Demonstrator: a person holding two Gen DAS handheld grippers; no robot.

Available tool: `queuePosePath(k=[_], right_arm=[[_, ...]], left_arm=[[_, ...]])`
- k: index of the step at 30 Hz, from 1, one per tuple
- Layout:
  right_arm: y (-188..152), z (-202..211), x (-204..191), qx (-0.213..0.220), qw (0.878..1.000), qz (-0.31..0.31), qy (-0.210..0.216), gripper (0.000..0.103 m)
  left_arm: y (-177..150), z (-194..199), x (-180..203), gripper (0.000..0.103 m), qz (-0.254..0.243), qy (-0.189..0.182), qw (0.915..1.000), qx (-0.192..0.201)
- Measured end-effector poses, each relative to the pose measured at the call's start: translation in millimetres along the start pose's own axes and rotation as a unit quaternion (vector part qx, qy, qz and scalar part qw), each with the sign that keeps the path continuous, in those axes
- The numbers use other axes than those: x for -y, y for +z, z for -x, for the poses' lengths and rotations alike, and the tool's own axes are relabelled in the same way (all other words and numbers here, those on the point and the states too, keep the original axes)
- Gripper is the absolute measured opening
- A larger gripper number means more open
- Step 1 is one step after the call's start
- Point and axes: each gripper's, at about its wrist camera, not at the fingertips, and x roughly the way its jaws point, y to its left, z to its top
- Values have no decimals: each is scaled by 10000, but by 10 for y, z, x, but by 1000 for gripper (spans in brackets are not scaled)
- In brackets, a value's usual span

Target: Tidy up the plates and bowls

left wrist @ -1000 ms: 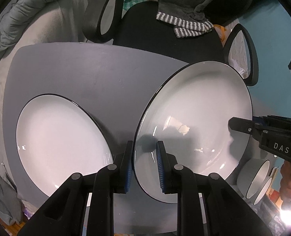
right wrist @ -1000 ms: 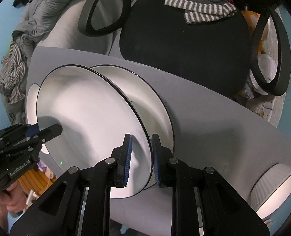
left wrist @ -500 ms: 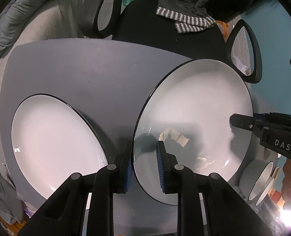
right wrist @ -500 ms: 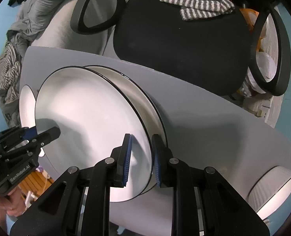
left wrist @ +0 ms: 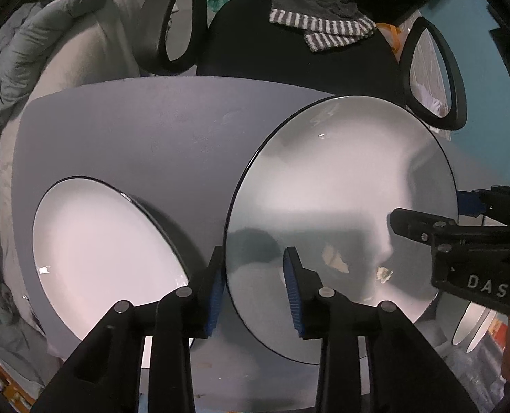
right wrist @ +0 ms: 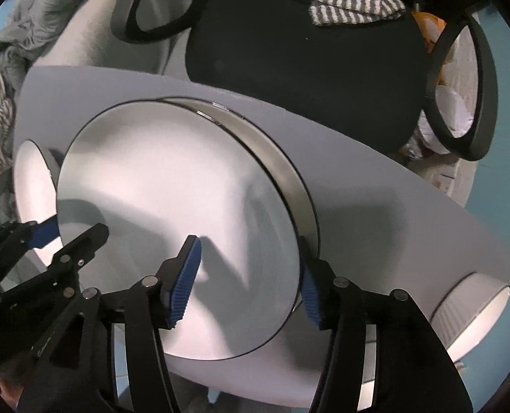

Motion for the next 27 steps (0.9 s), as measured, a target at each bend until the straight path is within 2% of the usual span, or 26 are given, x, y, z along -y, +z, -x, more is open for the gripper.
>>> queuePosePath(k=[6,11,17,22,25,27], right_arm=[[-45,-21,-54,-72,9995,80,-285,56],[-48,-26,-51,-121,9991,121,-395,56],[-82,4,-24,-70,9991,112,-409,57],[-133,60,-54,10,9983,148,-558,66],[-171,75,-52,31,9983,144,-564,66],[-209,79,-39,62,9984,132,-555,66]], left_arm=[[-87,26,-22,34,-49,135,9999,44],[-140,55,-52,40,25,65,10000,71],[-193,112,-76,40,100,1,9999,113],[-271,162,-88,40,195,-142,9996,119],[-303,185,-80,41,207,-143,9996,142],[-322,212,-66,47,205,-122,9995,200]])
